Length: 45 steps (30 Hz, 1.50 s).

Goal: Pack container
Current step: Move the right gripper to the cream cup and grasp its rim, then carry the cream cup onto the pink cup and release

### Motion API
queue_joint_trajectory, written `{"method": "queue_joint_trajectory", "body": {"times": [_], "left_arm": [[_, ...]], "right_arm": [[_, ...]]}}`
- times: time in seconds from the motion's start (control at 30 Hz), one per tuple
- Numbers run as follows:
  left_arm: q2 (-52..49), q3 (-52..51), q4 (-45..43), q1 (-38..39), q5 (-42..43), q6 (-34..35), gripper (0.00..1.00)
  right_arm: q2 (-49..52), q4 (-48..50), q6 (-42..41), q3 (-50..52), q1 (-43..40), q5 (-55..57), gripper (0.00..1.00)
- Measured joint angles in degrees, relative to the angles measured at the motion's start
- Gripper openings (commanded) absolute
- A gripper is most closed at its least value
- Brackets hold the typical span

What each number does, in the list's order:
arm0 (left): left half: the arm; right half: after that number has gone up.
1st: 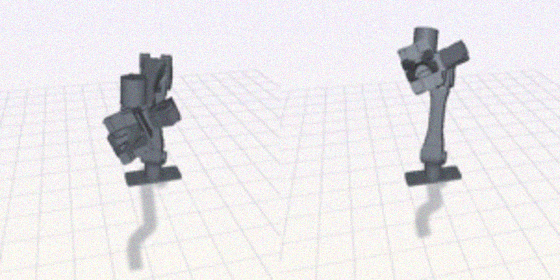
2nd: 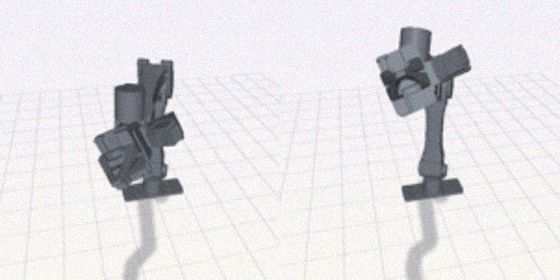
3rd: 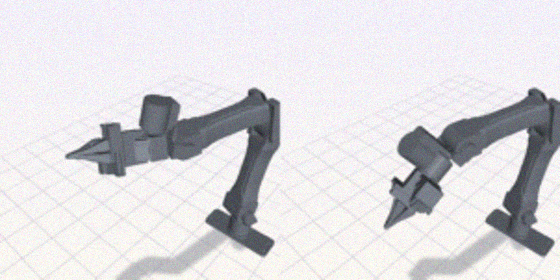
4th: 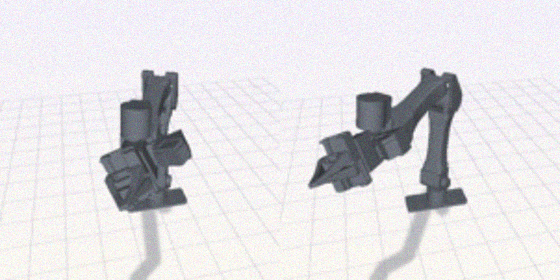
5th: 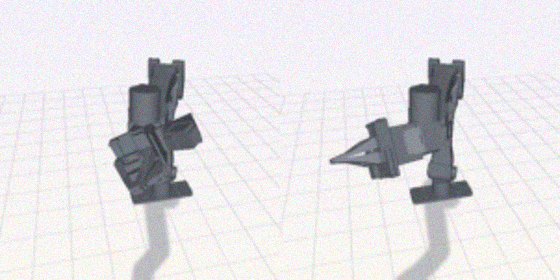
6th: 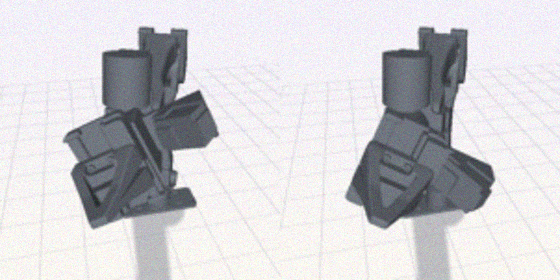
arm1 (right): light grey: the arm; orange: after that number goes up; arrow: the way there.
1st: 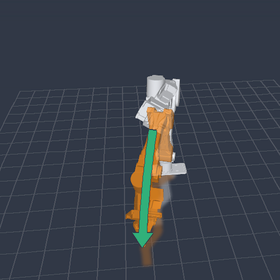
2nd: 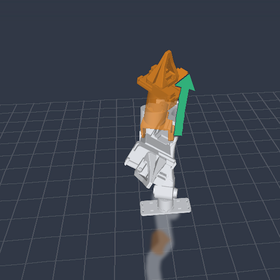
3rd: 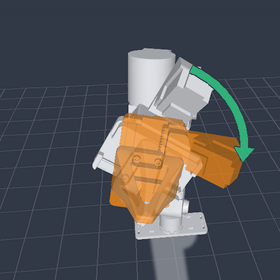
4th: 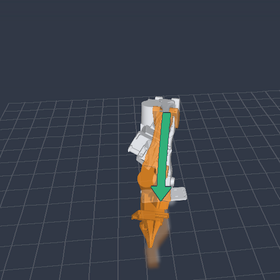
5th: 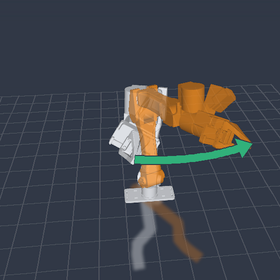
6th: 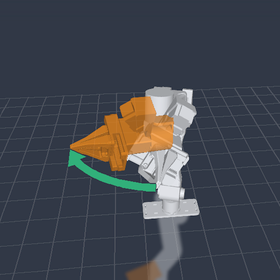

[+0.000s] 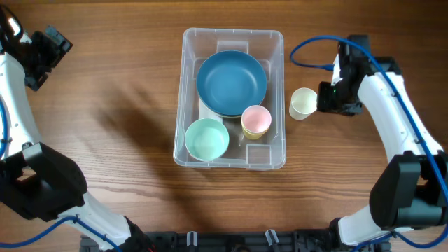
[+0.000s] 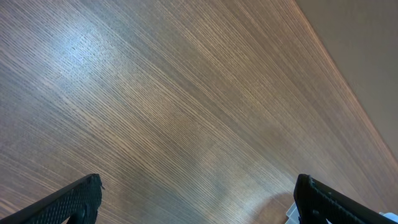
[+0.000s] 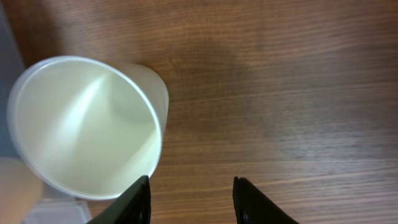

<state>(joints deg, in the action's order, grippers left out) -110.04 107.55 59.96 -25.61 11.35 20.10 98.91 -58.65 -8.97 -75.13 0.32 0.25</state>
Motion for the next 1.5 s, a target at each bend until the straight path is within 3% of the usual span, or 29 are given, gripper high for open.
{"method": "queue_joint_trajectory", "body": {"times": [0.17,0.37,0.63,0.8,0.93,1.17,1.33,1.5], "left_arm": [[0.0,0.0,-0.02,0.0,0.0,0.0,1.0],[0.0,0.0,-0.02,0.0,0.02,0.02,1.0],[0.0,0.0,-0.02,0.0,0.02,0.0,1.0],[0.0,0.0,-0.02,0.0,0.0,0.0,1.0],[0.0,0.0,-0.02,0.0,0.02,0.0,1.0],[0.0,0.0,-0.02,0.0,0.0,0.02,1.0],[0.0,0.0,-0.02,0.0,0.0,0.0,1.0],[0.0,0.0,-0.02,0.0,0.02,0.0,1.0]], "right_arm": [[-0.52,6.64,-0.02,3.23,-0.02,-2.93,0.43],[-0.52,7.28,-0.7,3.54,0.0,-7.37,0.43],[-0.52,11.5,-3.67,4.66,0.0,-7.58,0.35],[-0.52,14.58,-6.14,8.74,0.0,-6.67,0.24],[-0.52,15.91,-7.06,9.11,0.0,-6.4,0.06],[-0.52,16.11,-7.5,9.05,0.0,-5.25,0.04],[-0.52,12.61,-6.78,4.35,0.0,-1.09,0.04],[-1.7,6.14,-2.99,-8.98,0.04,1.97,0.04]]}}
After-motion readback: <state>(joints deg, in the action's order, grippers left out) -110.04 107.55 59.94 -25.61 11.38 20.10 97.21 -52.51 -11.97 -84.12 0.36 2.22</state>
